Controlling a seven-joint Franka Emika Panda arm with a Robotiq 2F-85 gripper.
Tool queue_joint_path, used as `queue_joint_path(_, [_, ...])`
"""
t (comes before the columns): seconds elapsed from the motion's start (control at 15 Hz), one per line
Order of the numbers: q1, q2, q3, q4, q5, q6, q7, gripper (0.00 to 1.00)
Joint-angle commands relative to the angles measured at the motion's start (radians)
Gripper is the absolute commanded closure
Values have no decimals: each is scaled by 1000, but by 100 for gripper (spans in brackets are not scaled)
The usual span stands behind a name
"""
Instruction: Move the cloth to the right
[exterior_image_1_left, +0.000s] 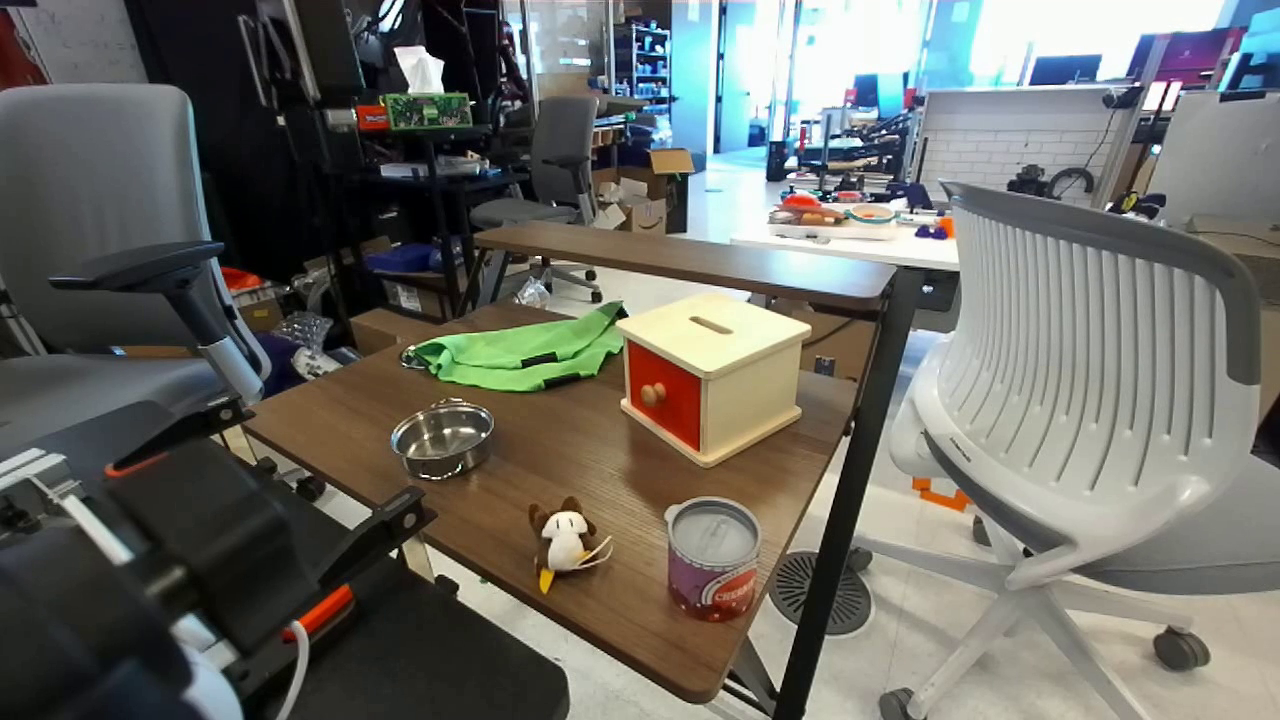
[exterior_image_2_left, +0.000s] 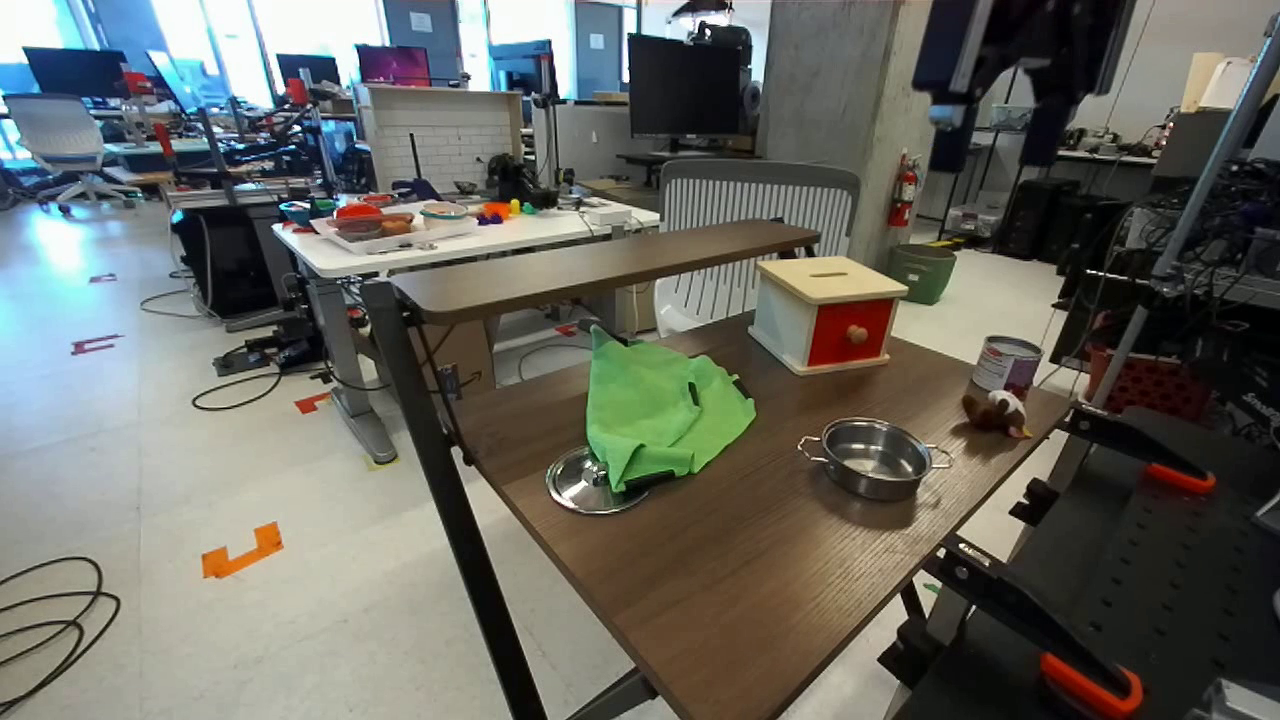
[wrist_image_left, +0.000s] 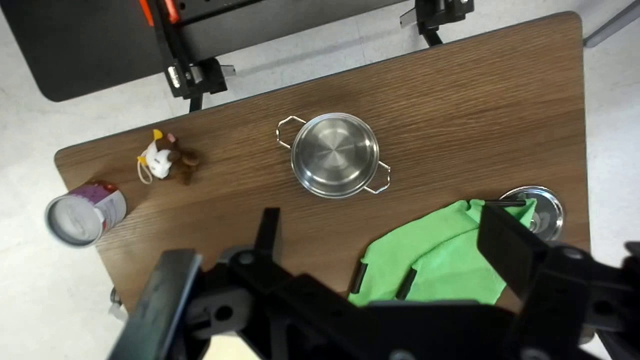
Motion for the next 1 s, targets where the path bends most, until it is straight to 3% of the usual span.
queue_joint_path(0.0, [10,256,-28,204,85,-21,29,0])
queue_joint_path(0.07, [9,290,-35,237,73,-29,41,0])
queue_joint_path(0.13, [19,187,-35,131,57,-3,16,0])
queue_joint_path(0.27, [21,276,-47,202,62,-4,25,0])
queue_joint_path(0.47, [22,303,-50,228,63,-6,29,0])
queue_joint_path(0.67, [36,335,-62,203,18,225,115,0])
queue_joint_path(0.93, [67,467,-65,265,52,384,183,0])
